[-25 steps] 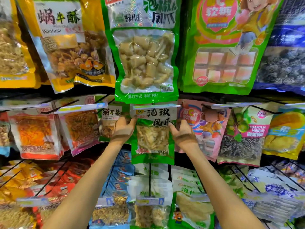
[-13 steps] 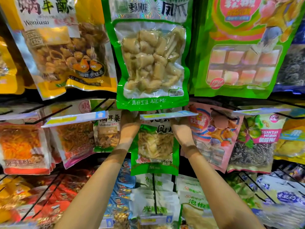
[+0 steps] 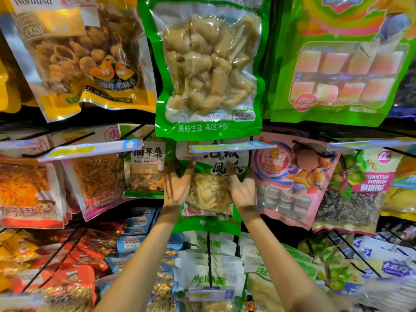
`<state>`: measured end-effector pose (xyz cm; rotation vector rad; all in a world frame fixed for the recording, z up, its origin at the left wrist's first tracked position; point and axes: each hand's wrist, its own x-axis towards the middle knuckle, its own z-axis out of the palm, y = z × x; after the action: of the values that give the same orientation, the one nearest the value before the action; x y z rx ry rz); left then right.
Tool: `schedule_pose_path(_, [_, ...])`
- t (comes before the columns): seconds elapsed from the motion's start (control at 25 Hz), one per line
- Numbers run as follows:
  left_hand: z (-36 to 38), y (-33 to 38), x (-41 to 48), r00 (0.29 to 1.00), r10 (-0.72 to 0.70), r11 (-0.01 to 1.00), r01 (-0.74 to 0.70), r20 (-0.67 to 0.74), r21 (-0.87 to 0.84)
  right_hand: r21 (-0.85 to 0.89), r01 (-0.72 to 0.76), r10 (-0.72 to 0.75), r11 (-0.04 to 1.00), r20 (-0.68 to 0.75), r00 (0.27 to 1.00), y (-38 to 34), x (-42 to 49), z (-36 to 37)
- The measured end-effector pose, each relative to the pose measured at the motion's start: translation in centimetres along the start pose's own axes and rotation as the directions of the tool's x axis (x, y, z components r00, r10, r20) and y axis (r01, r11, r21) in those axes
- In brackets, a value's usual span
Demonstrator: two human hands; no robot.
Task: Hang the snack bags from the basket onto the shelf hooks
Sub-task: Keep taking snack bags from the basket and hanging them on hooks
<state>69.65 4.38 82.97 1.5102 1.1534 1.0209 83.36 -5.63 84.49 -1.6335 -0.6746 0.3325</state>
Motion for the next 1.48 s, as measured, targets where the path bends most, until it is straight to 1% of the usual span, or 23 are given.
schedule_pose_path(0.04, [0.1,0.3,-0.4,0.998,0.065,0.998,-0.065,0.001,0.000,-0.036,-0.043,0.042,0.998,-0.009,0.999,0.7,-0.6,0.0])
schedule_pose_path(0.08, [0.3,0.4,-1.0,0.998,0.057,0.998,-0.057,0.021,-0.006,-0.102,-0.067,0.067,0.992,-0.002,0.998,1.8,-1.0,0.2])
schedule_pose_path(0.16, [0.8,-0.1,-2.5,0.994,-0.071,0.997,0.074,0.085,-0.033,-0.174,-0.076,0.090,0.982,0.070,0.994,3.3,-2.1,0.1])
schedule_pose_path(0.24, [0.8,-1.6,-3.4,0.992,-0.077,0.994,0.084,0.099,-0.065,-0.171,-0.081,0.105,0.982,0.135,0.985,4.2,-2.5,-0.2])
schedule_pose_path(0.32, [0.7,-2.2,-3.9,0.996,-0.024,0.996,0.030,0.080,-0.079,-0.161,-0.095,0.120,0.982,0.150,0.981,4.7,-2.9,-0.5])
schedule_pose_path(0.44, [0.9,-1.5,-3.5,0.985,-0.098,0.995,0.100,0.143,-0.003,-0.139,-0.114,0.133,0.984,0.141,0.981,4.8,-2.4,-0.6])
schedule_pose_path(0.48, [0.9,-1.5,-3.5,0.980,-0.109,0.994,0.112,0.168,-0.003,-0.134,-0.110,0.130,0.985,0.145,0.981,4.7,-2.2,-0.6])
schedule_pose_path(0.6, [1.0,-1.5,-3.6,0.980,-0.115,0.990,0.126,0.162,-0.065,-0.111,-0.106,0.121,0.988,0.139,0.983,4.6,-2.4,-0.5])
schedule_pose_path(0.76, [1.2,-2.3,-3.4,0.992,-0.074,0.997,0.074,0.098,0.005,-0.080,-0.092,0.101,0.993,0.131,0.986,4.8,-2.6,-1.0])
schedule_pose_path(0.88, [1.0,-2.5,-3.6,0.996,-0.027,0.996,0.034,0.083,-0.086,-0.087,-0.087,0.102,0.992,0.187,0.977,5.0,-2.5,-1.7])
schedule_pose_path(0.92, [1.1,-2.7,-3.7,0.997,-0.029,0.995,0.036,0.077,-0.089,-0.098,-0.086,0.105,0.991,0.206,0.973,5.1,-2.5,-1.8])
schedule_pose_path(1.0, [1.3,-2.7,-4.0,0.998,-0.021,1.000,0.021,0.053,-0.011,-0.203,-0.035,0.078,0.978,0.210,0.975,5.1,-2.5,-1.9])
schedule_pose_path(1.08, [1.3,-2.5,-4.1,0.998,-0.016,0.997,0.012,0.059,0.072,-0.300,0.017,0.048,0.954,0.209,0.977,4.8,-2.4,-1.9])
schedule_pose_path(1.28, [0.6,-2.0,-4.4,0.993,-0.005,0.994,-0.008,0.117,0.113,-0.392,0.026,0.073,0.920,0.235,0.969,4.5,-2.3,-2.0])
schedule_pose_path(1.36, [0.4,-2.2,-4.2,0.986,-0.049,0.989,0.026,0.161,0.142,-0.415,0.027,0.091,0.909,0.263,0.960,4.4,-2.2,-2.2])
schedule_pose_path(1.48, [-0.1,-2.0,-3.9,0.960,-0.144,0.954,0.070,0.238,0.293,-0.475,0.050,0.111,0.878,0.305,0.946,4.3,-2.1,-2.9])
